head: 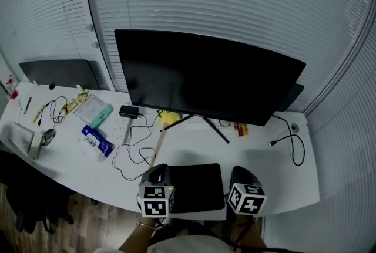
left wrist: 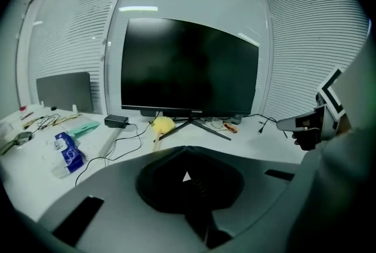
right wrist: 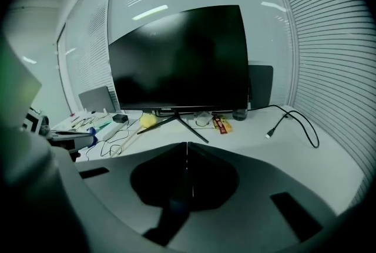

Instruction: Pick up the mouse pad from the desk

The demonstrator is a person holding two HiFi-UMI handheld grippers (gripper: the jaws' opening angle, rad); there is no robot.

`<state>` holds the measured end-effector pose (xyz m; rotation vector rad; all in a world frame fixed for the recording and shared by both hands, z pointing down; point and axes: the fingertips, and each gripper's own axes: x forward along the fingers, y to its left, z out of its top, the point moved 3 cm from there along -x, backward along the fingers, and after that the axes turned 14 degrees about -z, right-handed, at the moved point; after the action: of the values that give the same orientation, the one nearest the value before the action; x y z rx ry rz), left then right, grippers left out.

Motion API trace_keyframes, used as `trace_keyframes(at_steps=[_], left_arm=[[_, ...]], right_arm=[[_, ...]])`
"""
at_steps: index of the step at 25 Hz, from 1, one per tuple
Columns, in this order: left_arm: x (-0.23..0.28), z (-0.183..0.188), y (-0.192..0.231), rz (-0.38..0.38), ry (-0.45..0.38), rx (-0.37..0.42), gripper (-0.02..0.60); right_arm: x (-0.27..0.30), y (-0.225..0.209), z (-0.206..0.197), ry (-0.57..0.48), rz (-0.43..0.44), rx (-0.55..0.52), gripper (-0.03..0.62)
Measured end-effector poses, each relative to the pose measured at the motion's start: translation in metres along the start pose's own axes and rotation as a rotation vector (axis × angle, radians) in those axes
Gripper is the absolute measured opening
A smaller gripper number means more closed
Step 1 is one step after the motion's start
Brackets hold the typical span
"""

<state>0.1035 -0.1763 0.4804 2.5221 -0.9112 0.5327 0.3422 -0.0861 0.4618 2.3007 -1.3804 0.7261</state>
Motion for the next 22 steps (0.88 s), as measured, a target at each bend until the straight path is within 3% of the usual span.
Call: trace_keyframes(at_steps=[4, 11, 22], left_arm=[[-0.010, -0.003, 0.001, 0.066, -0.013, -0.059, 0.017], [-0.028, -0.020, 0.013, 0.146, -0.010, -0.082, 0.017], [-0.028, -0.030, 0.015, 0.135, 0.021, -0.103, 0.017]], right_arm=[[0.010, 0.011, 0.006, 0.005, 0.076, -0.040, 0.033], [0.016, 0.026, -0.006, 0.022, 0.131, -0.077, 0.033], [0.013, 0.031, -0.012, 0.015, 0.117, -0.145, 0.033]])
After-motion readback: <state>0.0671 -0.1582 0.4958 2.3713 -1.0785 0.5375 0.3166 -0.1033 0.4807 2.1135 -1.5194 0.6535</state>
